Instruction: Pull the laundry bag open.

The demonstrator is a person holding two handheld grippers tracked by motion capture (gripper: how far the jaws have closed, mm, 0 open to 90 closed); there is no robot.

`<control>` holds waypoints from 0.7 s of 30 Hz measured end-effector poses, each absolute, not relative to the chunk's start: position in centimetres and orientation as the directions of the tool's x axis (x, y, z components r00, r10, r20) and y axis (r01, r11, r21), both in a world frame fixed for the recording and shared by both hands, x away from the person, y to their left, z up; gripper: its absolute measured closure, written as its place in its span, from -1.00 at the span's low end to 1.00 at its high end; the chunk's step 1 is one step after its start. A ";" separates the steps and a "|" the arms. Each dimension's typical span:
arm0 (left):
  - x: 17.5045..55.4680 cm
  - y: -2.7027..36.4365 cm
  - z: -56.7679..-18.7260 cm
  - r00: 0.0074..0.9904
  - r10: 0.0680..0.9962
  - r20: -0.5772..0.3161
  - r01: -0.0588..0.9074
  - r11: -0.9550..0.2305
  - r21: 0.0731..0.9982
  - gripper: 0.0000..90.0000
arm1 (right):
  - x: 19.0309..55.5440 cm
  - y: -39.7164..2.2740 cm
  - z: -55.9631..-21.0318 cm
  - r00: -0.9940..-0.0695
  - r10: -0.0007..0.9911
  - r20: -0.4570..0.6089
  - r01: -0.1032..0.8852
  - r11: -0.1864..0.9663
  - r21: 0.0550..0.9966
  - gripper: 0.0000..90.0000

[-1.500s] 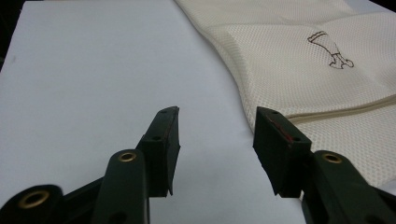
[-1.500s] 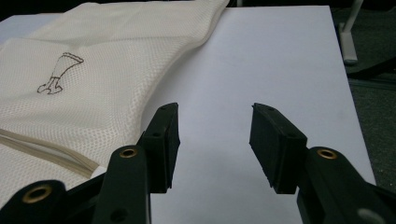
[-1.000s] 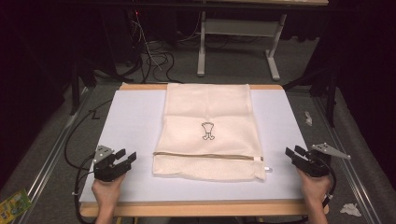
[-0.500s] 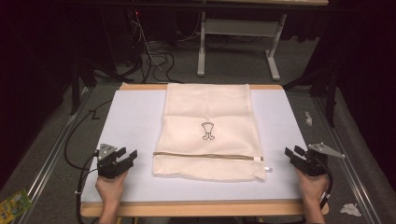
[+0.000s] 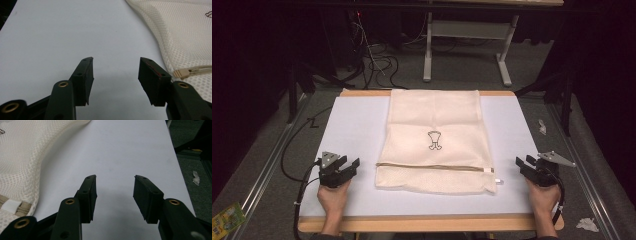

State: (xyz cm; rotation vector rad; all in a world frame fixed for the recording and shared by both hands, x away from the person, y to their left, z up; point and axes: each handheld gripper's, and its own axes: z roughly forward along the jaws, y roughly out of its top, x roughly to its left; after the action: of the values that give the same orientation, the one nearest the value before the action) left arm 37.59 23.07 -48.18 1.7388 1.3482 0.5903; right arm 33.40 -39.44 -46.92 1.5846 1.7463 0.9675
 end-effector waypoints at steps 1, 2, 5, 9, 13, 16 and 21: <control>37.7 23.0 -48.2 0.309 0.943 -0.121 0.549 -0.073 0.832 0.02 | 33.4 -39.4 -46.9 -0.122 0.992 0.042 0.568 0.035 0.822 0.20; 37.7 23.0 -48.2 0.309 0.944 -0.116 0.546 -0.076 0.834 0.02 | 33.5 -39.3 -47.0 -0.123 0.992 0.039 0.568 0.038 0.822 0.20; 37.7 22.9 -48.2 0.306 0.946 -0.107 0.547 -0.083 0.833 0.02 | 33.5 -39.3 -47.1 -0.122 0.992 0.044 0.568 0.034 0.822 0.19; 37.8 22.8 -48.3 0.308 0.946 -0.102 0.552 -0.090 0.829 0.00 | 33.6 -39.2 -47.3 -0.115 0.993 0.034 0.576 0.039 0.817 0.17; 37.9 22.6 -48.4 0.319 0.944 -0.083 0.563 -0.119 0.818 -0.05 | 33.6 -39.1 -47.4 -0.116 0.993 0.028 0.577 0.044 0.815 0.13; 37.9 22.4 -48.5 0.318 0.946 -0.064 0.565 -0.135 0.814 -0.10 | 33.5 -38.9 -47.5 -0.115 0.993 0.003 0.579 0.065 0.813 0.09; 38.0 22.3 -48.5 0.322 0.945 -0.060 0.566 -0.141 0.812 -0.12 | 33.6 -38.2 -47.6 -0.106 0.993 -0.053 0.592 0.106 0.799 0.07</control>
State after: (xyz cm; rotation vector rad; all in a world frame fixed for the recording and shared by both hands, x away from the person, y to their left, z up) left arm 37.95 22.29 -48.50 1.8193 1.3446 0.6213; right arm 33.59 -38.18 -47.56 1.5502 1.7713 0.8339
